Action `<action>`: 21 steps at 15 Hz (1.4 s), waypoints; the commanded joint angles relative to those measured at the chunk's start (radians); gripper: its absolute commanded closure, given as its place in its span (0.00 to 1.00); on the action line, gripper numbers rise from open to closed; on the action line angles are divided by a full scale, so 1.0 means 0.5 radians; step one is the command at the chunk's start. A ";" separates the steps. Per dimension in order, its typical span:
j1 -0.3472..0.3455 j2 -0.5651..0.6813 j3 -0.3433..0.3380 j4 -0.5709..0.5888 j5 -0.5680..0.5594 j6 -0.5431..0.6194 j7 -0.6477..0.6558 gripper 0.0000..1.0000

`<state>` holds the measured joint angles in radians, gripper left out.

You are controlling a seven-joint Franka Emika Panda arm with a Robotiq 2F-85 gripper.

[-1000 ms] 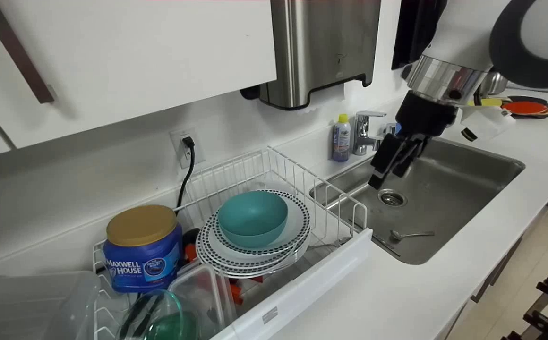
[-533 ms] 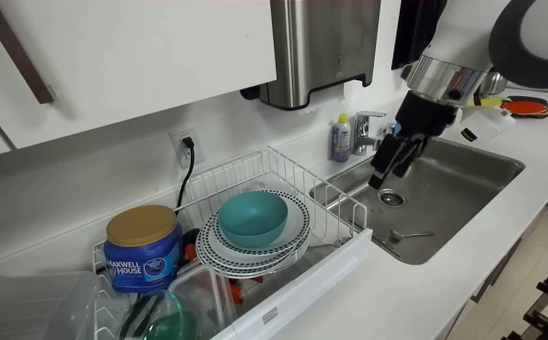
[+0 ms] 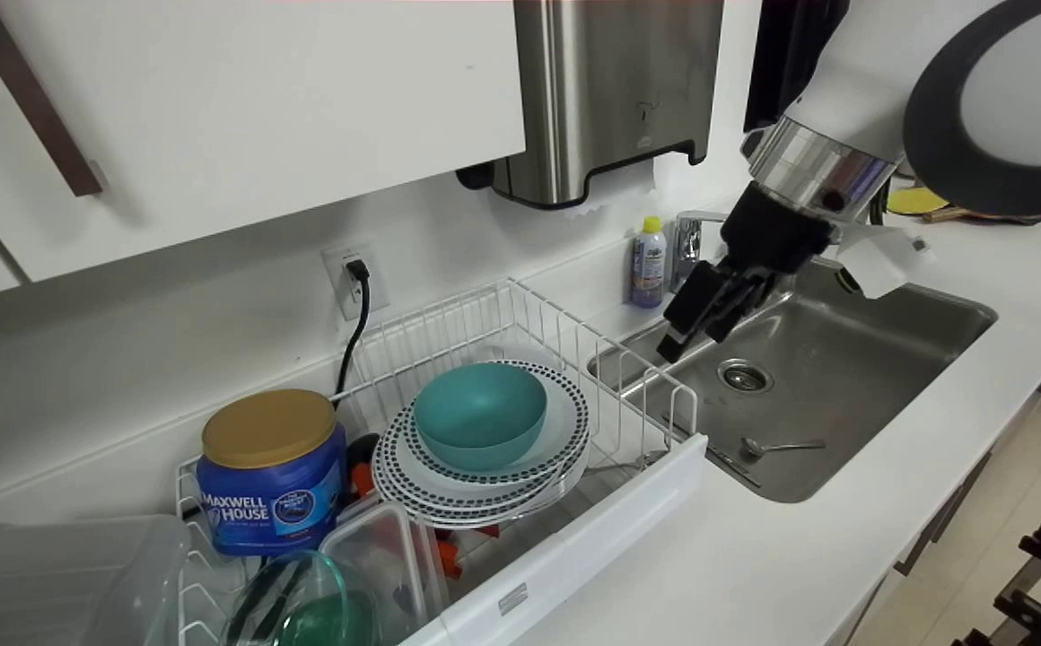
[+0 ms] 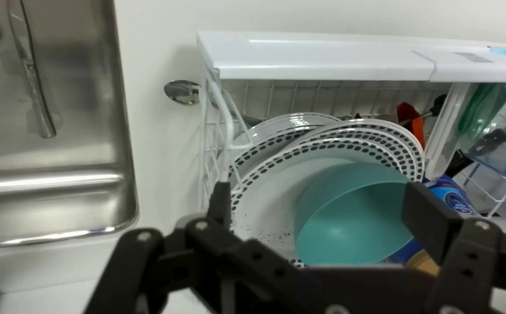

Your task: Put the bowl on the dish rack in the sink

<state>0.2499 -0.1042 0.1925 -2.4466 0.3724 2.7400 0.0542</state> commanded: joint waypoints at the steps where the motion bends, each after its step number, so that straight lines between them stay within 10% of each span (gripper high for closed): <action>1: 0.051 0.098 0.058 0.088 0.109 0.139 0.086 0.00; 9: 0.046 0.411 0.114 0.338 -0.164 0.314 0.746 0.00; 16: 0.261 0.746 -0.163 0.634 -0.777 0.426 1.663 0.00; 21: 0.266 0.794 -0.151 0.657 -0.765 0.395 1.672 0.00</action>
<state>0.3829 0.2931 0.1170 -2.1178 -0.0100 2.9374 0.8902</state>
